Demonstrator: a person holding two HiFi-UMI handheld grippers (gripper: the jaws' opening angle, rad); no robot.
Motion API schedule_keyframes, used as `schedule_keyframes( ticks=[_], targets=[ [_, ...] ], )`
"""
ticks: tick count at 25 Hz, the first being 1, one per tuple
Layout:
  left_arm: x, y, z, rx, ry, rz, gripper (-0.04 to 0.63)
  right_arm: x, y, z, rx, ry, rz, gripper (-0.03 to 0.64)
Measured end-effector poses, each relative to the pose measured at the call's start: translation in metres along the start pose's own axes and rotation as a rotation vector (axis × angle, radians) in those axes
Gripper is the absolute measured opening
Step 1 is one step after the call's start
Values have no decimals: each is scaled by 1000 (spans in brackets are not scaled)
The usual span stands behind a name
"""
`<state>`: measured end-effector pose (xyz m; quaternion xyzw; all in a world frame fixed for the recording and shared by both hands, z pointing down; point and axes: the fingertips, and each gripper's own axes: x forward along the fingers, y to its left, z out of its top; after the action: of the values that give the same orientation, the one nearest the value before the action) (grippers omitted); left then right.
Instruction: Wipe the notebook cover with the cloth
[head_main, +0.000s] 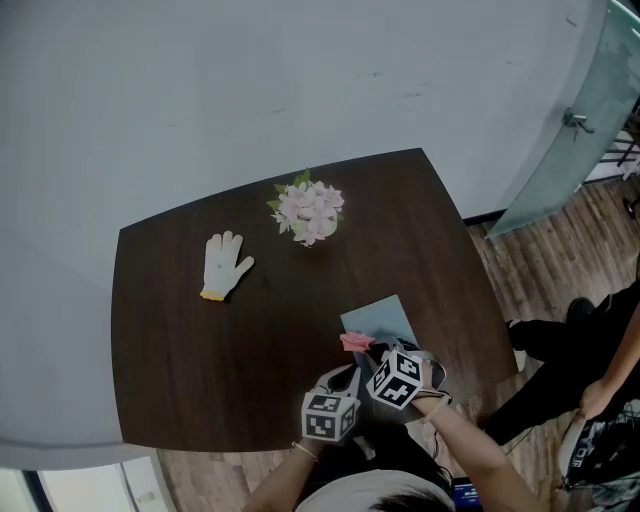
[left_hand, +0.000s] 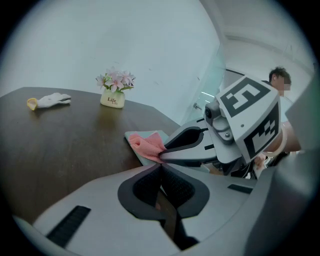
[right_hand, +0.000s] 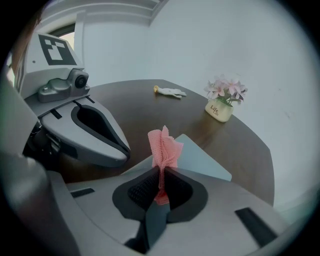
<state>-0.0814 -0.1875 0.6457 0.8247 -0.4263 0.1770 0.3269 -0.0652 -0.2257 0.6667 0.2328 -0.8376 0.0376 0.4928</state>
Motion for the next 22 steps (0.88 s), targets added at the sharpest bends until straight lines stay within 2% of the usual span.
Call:
schedule_keyframes(
  ticks=[22],
  targets=[
    [10,-17,2,22,18,-10,18,-25,-49,-58,129,45,-102,32]
  ],
)
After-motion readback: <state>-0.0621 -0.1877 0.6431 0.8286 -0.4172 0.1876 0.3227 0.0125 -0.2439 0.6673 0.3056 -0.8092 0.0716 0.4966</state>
